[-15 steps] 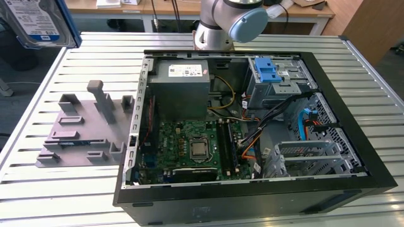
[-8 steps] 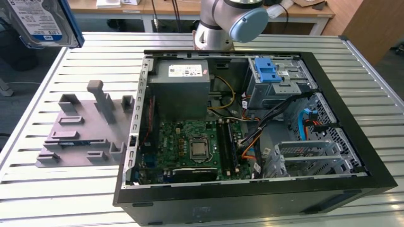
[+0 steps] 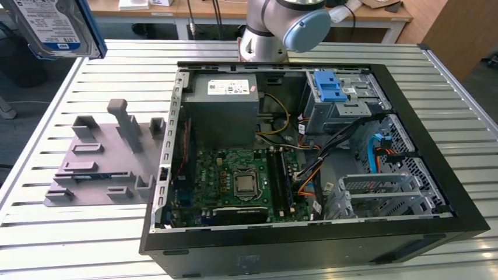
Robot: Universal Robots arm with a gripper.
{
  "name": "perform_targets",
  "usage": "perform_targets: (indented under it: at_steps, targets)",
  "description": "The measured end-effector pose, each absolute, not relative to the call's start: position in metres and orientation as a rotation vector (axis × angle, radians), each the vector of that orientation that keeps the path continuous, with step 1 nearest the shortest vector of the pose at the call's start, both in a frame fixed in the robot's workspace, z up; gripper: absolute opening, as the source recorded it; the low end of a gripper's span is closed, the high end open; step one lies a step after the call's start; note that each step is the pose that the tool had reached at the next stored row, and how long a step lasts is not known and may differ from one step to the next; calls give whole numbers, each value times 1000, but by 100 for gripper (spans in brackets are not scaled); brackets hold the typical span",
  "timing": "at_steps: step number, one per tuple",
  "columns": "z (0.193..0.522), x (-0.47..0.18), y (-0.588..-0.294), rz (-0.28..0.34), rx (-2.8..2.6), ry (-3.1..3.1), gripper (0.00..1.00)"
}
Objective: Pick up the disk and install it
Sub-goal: 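Pick up the disk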
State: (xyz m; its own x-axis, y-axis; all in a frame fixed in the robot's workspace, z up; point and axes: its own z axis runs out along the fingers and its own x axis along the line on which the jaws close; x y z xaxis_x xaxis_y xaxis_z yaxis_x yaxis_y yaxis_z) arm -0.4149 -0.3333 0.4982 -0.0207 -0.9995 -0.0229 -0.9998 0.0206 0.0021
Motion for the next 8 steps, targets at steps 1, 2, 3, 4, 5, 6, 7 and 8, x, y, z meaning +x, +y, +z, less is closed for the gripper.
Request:
perform_targets:
  at_steps: [1, 2, 3, 4, 5, 6, 7, 8]
  targets:
    - [498, -415, -333, 28, -2188, 2233, 37]
    - [498, -414, -333, 28, -2188, 2233, 37]
    - [498, -414, -333, 28, -2187, 2233, 37]
    - [498, -414, -333, 29, -2187, 2233, 37]
    - [498, -413, -333, 30, -2187, 2232, 37]
    - [498, -413, -334, 30, -2187, 2232, 37]
    - [498, -413, -334, 31, -2186, 2232, 37]
    - [498, -413, -334, 32, -2186, 2232, 37]
